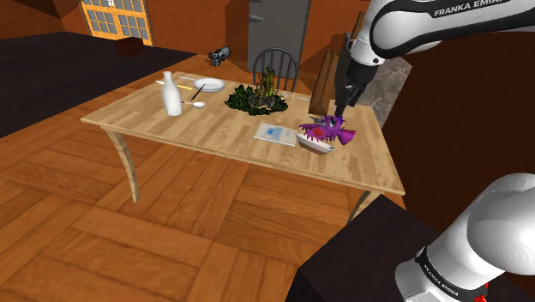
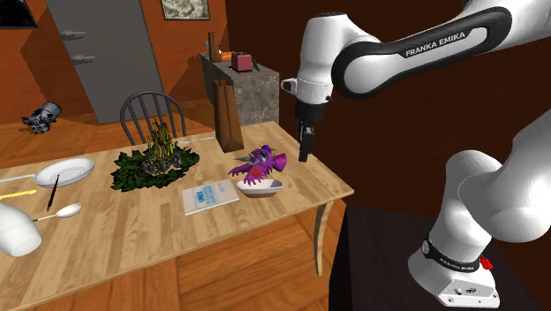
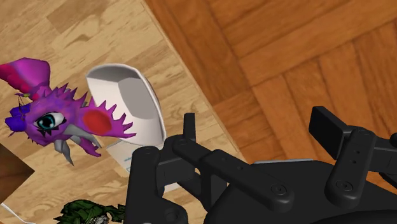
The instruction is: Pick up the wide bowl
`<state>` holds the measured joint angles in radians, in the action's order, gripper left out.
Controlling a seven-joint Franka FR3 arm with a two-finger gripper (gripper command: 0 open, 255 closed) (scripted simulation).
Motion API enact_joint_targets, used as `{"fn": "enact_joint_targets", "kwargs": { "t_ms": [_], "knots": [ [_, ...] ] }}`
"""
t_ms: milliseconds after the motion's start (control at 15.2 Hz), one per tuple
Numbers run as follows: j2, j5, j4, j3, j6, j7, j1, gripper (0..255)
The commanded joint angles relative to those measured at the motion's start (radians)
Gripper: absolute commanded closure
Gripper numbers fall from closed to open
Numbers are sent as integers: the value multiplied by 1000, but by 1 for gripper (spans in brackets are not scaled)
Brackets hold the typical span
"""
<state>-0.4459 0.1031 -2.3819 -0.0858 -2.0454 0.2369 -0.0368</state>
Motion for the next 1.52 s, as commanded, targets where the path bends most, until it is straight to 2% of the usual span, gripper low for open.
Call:
{"fn": "enact_joint_targets", "kwargs": {
  "t_ms": [0, 726, 1122, 1452],
  "knots": [
    [70, 4, 10, -19, -55, 32, -2, 0],
    [482, -39, 176, -94, -271, 222, -20, 0],
    [719, -88, 331, -96, -332, 325, -51, 0],
    [897, -115, 478, -82, -349, 388, -85, 0]
  ]
}}
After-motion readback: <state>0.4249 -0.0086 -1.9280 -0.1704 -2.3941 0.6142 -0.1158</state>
